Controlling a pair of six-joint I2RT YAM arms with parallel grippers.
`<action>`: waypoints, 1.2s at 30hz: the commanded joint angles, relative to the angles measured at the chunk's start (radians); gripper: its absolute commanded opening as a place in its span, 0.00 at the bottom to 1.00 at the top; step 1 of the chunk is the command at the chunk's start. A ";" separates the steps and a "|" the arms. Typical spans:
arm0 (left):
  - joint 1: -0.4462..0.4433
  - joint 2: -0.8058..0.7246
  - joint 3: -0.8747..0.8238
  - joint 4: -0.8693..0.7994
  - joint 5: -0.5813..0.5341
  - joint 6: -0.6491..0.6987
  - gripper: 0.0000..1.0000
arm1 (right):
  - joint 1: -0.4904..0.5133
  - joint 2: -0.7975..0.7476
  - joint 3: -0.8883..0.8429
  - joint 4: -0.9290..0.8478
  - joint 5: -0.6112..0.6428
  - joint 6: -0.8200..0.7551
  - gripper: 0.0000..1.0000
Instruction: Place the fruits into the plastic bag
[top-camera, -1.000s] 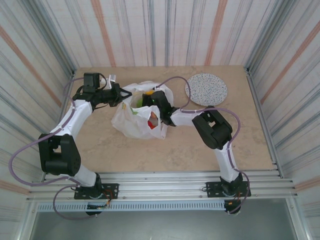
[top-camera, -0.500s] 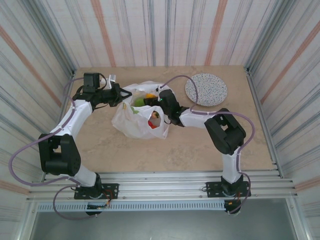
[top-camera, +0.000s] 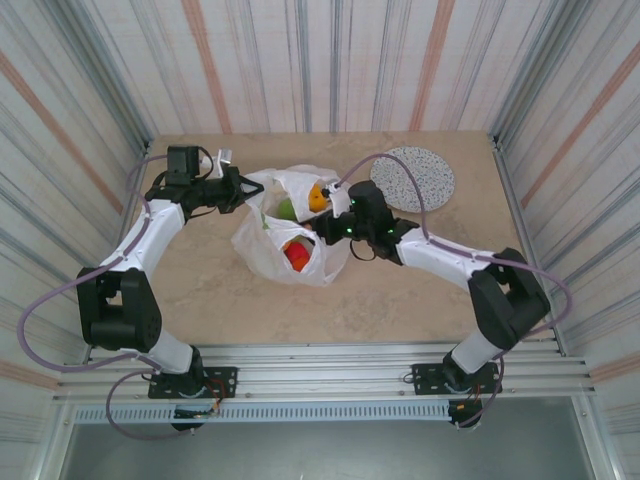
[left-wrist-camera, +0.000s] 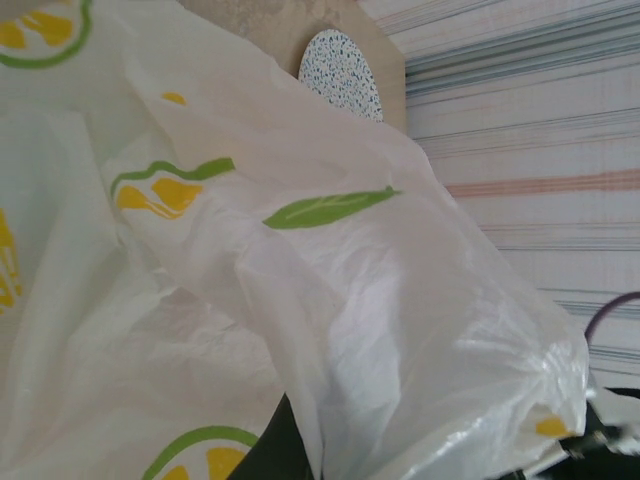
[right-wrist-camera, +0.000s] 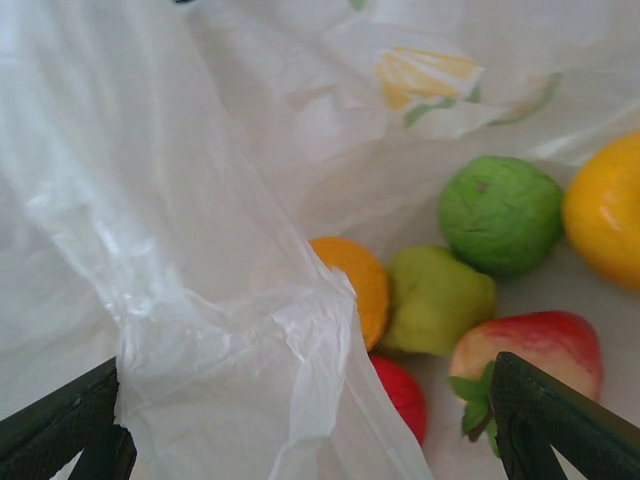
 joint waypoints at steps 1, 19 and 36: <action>-0.002 -0.001 -0.001 -0.015 0.002 0.013 0.00 | -0.021 -0.090 -0.036 -0.116 -0.107 -0.080 0.88; 0.001 0.001 0.002 -0.017 -0.001 0.015 0.00 | -0.075 -0.196 -0.042 -0.308 -0.564 -0.198 0.88; 0.002 -0.004 0.001 -0.017 -0.002 0.014 0.00 | -0.129 -0.571 -0.276 -0.468 -0.198 -0.095 0.86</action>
